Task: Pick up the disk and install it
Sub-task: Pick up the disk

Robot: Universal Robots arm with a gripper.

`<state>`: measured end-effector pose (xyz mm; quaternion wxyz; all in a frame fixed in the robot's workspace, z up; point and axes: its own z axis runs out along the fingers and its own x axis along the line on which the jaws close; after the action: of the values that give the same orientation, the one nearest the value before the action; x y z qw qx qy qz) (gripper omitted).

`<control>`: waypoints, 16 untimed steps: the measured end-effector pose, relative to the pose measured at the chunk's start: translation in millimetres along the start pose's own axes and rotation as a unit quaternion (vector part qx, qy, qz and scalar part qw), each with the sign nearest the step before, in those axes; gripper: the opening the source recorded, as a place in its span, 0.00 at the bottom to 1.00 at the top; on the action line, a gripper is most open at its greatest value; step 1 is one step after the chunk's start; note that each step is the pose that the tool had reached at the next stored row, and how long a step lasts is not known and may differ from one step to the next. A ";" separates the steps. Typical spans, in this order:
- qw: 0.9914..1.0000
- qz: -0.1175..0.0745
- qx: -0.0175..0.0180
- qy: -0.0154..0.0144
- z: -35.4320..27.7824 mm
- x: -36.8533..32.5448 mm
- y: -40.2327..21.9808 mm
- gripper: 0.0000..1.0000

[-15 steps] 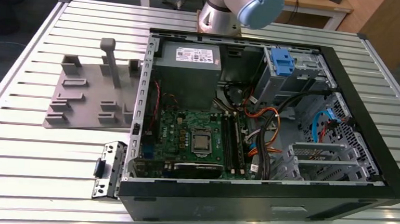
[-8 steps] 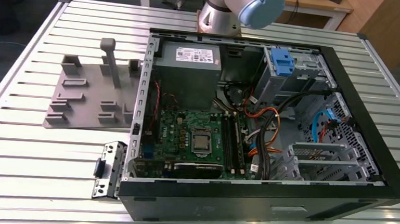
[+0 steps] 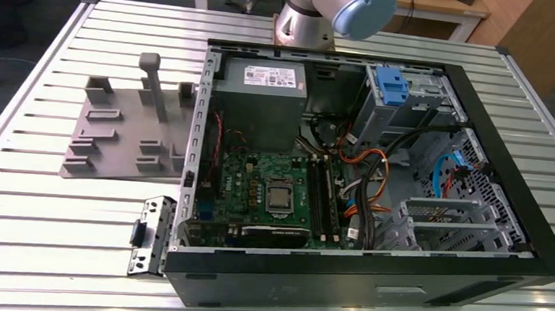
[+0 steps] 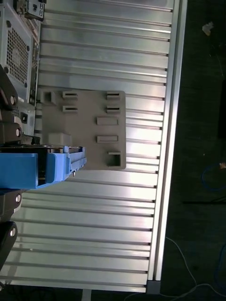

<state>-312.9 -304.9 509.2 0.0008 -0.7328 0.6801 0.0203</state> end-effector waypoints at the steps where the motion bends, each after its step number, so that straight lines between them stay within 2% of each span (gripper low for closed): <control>1: 1.000 0.000 0.000 0.000 0.0 0.4 -1.7 0.36; 16: 1.000 0.000 -0.001 0.000 -0.9 6.3 -30.2 0.36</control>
<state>-282.3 -309.0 509.2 -0.0002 -0.7328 0.6801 0.0213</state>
